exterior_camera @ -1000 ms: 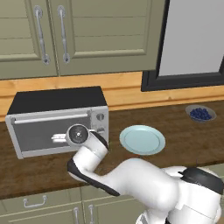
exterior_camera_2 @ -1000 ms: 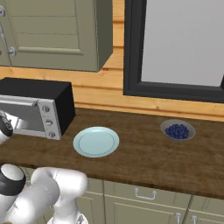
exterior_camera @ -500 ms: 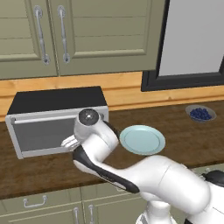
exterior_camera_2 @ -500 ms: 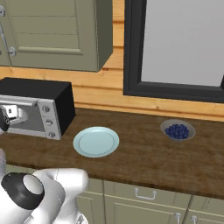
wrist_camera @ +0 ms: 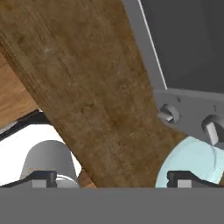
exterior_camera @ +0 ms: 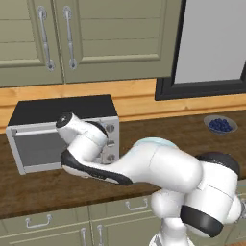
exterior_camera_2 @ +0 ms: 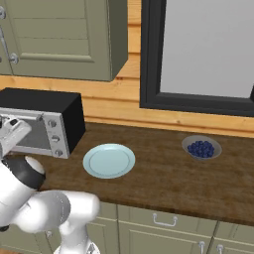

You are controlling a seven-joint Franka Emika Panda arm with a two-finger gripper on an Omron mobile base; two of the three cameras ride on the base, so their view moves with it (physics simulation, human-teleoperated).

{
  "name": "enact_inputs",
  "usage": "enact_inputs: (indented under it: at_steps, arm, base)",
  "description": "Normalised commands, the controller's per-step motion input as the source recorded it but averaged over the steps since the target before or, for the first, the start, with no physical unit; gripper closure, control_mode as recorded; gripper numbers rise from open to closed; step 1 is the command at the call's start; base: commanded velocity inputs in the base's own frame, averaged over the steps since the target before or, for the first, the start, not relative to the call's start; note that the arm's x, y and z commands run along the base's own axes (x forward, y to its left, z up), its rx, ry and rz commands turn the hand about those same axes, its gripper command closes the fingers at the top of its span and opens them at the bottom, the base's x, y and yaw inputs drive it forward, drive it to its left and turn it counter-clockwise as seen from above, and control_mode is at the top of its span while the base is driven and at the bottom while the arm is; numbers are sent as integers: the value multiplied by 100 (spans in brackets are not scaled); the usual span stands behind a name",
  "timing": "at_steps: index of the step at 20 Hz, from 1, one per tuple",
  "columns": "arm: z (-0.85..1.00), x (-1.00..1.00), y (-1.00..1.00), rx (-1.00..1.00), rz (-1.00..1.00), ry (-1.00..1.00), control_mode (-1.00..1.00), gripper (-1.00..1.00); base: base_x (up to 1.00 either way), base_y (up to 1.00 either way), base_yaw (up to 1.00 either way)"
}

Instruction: Pick up the kebab skewer and baguette bread, and place them inside the toaster oven. Close the toaster oven door and start by setting the timer.

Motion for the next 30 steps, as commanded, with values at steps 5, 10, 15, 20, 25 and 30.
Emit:
enact_inputs:
  at_steps: [5, 10, 15, 20, 25, 30]
  arm:
    - [-66, 14, -7, -74, 57, 45, -100, -100]
    - [-56, 0, -62, -37, 56, 17, -100, -100]
    - [-19, 6, -66, -21, 40, 7, -100, -100]
    - [-8, 30, -34, -17, 23, 6, -100, -100]
    - [-2, 20, -31, -2, 10, 0, -100, -100]
    - [-3, 3, -52, 3, 8, 0, -100, -100]
  base:
    - [0, 0, 0]
    - [0, 0, 0]
    - [0, 0, 0]
    - [0, 0, 0]
    - [0, 0, 0]
    - [0, 0, 0]
